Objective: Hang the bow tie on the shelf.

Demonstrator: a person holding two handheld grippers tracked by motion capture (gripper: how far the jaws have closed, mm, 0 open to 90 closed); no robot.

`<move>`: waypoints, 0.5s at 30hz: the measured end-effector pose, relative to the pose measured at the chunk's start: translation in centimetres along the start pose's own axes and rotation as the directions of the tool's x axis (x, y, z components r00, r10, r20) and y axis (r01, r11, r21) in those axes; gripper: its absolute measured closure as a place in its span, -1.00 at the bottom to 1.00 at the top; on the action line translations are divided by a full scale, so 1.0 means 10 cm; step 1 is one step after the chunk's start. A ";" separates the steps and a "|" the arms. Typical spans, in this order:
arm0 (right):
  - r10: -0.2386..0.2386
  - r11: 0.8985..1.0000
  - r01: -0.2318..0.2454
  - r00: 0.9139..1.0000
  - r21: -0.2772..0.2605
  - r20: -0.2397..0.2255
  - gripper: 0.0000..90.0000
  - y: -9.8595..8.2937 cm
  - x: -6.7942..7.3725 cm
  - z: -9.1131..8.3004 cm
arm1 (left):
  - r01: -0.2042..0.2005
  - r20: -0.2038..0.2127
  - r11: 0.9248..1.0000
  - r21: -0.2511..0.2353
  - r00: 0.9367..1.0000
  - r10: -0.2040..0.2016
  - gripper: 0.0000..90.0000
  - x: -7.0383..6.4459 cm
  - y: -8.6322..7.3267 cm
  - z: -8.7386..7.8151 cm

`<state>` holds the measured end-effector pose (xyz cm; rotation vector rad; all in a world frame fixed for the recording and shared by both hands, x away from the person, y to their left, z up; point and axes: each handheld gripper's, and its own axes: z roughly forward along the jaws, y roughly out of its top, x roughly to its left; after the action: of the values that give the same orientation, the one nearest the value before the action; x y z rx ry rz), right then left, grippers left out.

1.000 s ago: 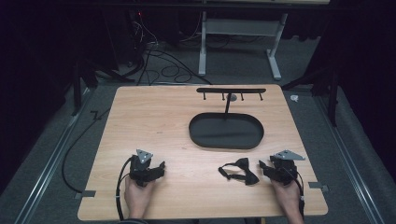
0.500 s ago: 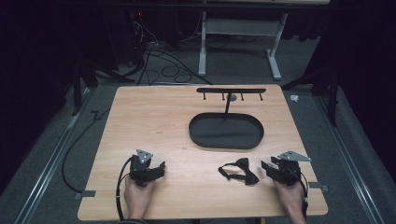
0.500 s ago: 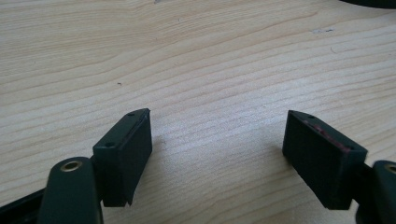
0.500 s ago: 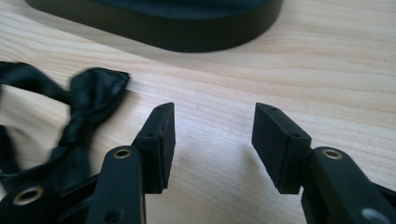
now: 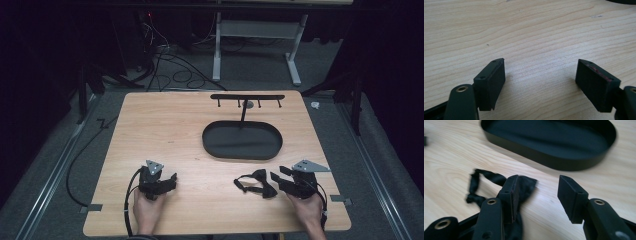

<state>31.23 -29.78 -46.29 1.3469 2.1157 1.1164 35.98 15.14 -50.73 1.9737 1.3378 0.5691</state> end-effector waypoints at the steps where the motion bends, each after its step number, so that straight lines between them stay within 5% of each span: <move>1: -0.012 1.000 0.012 1.000 -0.004 -0.013 0.18 0.03 0.03 0.01 | 0.000 0.000 1.000 0.000 1.000 0.000 -0.46 0.00 0.00 0.00; 15: -0.111 0.993 0.116 0.983 0.026 -0.149 0.19 0.29 0.40 0.29 | 0.000 0.000 1.000 0.000 1.000 0.000 -0.46 0.00 0.00 0.00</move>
<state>33.01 -24.38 -45.46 1.1744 2.2950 1.1697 35.99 15.15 -50.73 1.9740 1.3372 0.5691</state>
